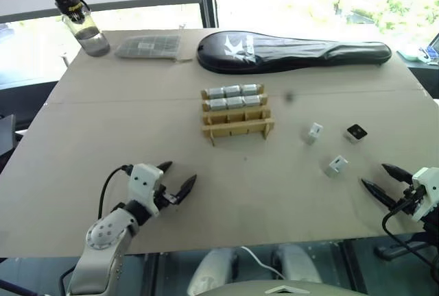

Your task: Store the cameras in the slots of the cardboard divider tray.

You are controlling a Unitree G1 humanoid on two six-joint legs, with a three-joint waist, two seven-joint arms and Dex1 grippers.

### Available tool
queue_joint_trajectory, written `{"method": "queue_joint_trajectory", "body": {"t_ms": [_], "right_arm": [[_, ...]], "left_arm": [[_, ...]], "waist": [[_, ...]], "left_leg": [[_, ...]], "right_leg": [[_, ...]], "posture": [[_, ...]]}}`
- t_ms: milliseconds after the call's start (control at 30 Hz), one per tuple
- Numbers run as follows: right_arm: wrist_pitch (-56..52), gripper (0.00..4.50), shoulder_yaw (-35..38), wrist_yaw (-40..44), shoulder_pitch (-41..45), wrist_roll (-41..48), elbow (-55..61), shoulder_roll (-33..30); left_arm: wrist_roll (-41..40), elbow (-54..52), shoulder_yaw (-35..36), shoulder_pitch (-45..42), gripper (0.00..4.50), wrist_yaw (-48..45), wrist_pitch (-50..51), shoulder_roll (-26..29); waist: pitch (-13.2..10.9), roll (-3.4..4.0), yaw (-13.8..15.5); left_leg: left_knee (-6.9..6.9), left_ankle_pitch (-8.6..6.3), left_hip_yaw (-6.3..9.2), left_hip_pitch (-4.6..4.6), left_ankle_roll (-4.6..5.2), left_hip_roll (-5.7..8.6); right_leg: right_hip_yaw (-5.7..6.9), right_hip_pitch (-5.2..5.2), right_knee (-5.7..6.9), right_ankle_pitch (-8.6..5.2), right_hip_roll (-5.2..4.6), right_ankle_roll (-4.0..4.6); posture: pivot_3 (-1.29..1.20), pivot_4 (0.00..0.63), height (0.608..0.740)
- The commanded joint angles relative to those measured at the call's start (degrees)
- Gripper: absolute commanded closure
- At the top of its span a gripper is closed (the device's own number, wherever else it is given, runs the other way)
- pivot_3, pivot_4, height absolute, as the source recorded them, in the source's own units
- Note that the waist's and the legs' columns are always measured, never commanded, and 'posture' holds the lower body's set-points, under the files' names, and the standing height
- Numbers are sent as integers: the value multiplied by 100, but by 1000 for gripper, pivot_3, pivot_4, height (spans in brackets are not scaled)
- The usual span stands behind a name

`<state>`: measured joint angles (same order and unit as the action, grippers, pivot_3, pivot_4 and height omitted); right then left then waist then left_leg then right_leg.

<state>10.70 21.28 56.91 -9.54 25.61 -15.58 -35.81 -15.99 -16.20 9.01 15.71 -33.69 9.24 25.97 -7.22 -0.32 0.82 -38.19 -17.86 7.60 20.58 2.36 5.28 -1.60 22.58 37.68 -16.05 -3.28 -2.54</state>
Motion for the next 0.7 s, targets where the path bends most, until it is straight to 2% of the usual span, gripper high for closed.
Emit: {"method": "queue_joint_trajectory", "body": {"t_ms": [33,700], "right_arm": [[127,550,153,43,123,41,-44,-91],[-78,550,127,-183,122,14,179,-11]], "left_arm": [[-103,-143,94,27,248,-44,-92,21],[-176,-144,168,48,248,-46,-110,10]], "waist": [[0,0,-1],[0,0,0]], "left_leg": [[0,0,0,0,0,0],[0,0,0,1,0,0]], "right_leg": [[0,0,0,0,0,0],[1,0,0,0,0,0]], "posture": [[0,150,740],[0,150,740]]}}
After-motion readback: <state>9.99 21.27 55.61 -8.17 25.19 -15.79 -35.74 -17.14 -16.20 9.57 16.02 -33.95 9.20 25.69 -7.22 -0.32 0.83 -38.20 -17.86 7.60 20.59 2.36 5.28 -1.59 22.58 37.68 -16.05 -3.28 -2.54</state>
